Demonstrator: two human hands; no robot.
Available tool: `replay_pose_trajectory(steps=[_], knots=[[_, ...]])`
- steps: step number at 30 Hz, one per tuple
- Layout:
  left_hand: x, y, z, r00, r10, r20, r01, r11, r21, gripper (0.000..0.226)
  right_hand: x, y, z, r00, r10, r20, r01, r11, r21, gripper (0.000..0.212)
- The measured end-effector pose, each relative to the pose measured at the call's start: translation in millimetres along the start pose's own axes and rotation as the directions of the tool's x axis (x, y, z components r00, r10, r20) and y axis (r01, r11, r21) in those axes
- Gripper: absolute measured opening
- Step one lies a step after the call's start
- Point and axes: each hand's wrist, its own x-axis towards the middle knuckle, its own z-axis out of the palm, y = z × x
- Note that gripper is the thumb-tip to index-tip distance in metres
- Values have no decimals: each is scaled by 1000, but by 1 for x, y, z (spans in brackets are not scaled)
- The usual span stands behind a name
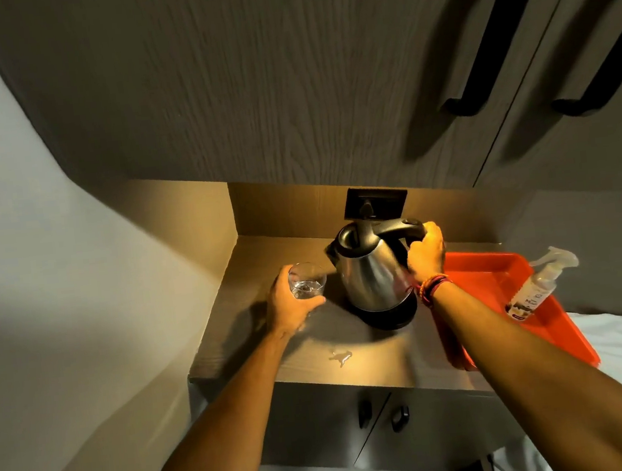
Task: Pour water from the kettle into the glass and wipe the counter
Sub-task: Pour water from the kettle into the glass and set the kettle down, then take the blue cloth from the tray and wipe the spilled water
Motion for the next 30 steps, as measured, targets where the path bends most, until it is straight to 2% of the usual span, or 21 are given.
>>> replay_pose_trajectory(steps=[3, 7, 12, 15, 18, 21, 25, 30], knots=[[0, -2, 2, 1000, -6, 7, 6, 1000, 6, 92, 1, 16, -6, 992, 126, -13, -124, 987, 102, 33], [2, -8, 2, 1000, -9, -26, 10, 999, 33, 91, -2, 35, -18, 969, 244, -51, -233, 960, 152, 41], [4, -14, -3, 998, -11, -68, 14, 999, 35, 87, 1, 49, -28, 952, 295, -85, -272, 939, 210, 52], [8, -24, -8, 996, -24, -87, 27, 999, 41, 87, 0, 59, -32, 954, 294, -52, -274, 932, 238, 60], [9, -36, -11, 991, -49, -123, 56, 997, 52, 88, -1, 63, -37, 965, 262, 0, -256, 943, 213, 60], [7, -45, -15, 986, -73, -150, 81, 995, 49, 88, -1, 73, -38, 958, 286, 34, -287, 942, 176, 50], [6, -51, -19, 980, -88, -177, 95, 995, 32, 87, -9, 91, -48, 961, 276, 7, -275, 960, -43, 43], [7, -53, -23, 982, -74, -172, 80, 996, 29, 90, -12, 103, -67, 979, 204, -27, -205, 960, -190, 35]])
